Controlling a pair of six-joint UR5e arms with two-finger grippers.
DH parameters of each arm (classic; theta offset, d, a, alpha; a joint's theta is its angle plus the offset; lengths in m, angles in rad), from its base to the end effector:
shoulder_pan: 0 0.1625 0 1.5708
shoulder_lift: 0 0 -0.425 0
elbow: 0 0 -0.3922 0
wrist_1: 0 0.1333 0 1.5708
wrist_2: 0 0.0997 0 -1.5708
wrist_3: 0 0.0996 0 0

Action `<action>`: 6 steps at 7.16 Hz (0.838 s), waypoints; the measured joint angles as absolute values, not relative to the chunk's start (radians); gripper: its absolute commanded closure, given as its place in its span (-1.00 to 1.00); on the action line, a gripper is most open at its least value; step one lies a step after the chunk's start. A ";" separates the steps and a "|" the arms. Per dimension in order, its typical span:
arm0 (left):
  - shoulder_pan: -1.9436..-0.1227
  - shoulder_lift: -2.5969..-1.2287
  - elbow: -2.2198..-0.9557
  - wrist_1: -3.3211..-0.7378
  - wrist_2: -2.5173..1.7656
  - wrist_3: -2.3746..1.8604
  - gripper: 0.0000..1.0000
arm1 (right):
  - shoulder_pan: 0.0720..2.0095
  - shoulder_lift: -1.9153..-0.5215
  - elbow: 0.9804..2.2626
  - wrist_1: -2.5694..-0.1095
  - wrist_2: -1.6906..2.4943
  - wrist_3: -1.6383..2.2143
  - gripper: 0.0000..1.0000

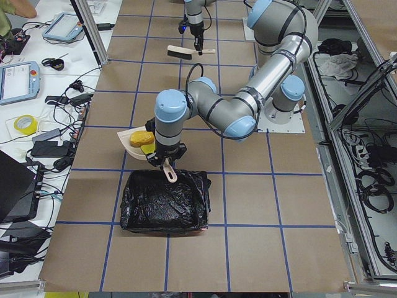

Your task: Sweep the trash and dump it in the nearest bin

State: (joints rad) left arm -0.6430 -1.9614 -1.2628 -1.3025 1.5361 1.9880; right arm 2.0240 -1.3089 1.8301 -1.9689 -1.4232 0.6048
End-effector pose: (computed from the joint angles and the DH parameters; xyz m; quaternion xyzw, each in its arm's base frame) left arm 0.4534 -0.5106 0.4437 0.5048 0.8581 -0.0276 0.0902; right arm 0.3681 -0.4180 0.2677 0.0799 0.9922 0.0901 0.0326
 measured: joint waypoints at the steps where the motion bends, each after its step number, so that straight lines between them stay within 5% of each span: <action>1: -0.601 -1.977 -1.228 -1.303 1.547 2.003 1.00 | 2.017 -1.353 1.917 -2.002 -1.434 0.563 1.00; 6: -0.529 -2.140 -1.086 -1.135 1.643 2.048 1.00 | 2.048 -1.409 2.033 -2.010 -1.435 0.480 1.00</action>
State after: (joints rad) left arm -0.5286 -2.1397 -1.0861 -1.1350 1.6428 2.0476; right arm 2.0480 -1.4094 2.0334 -2.0103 -1.4351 0.4797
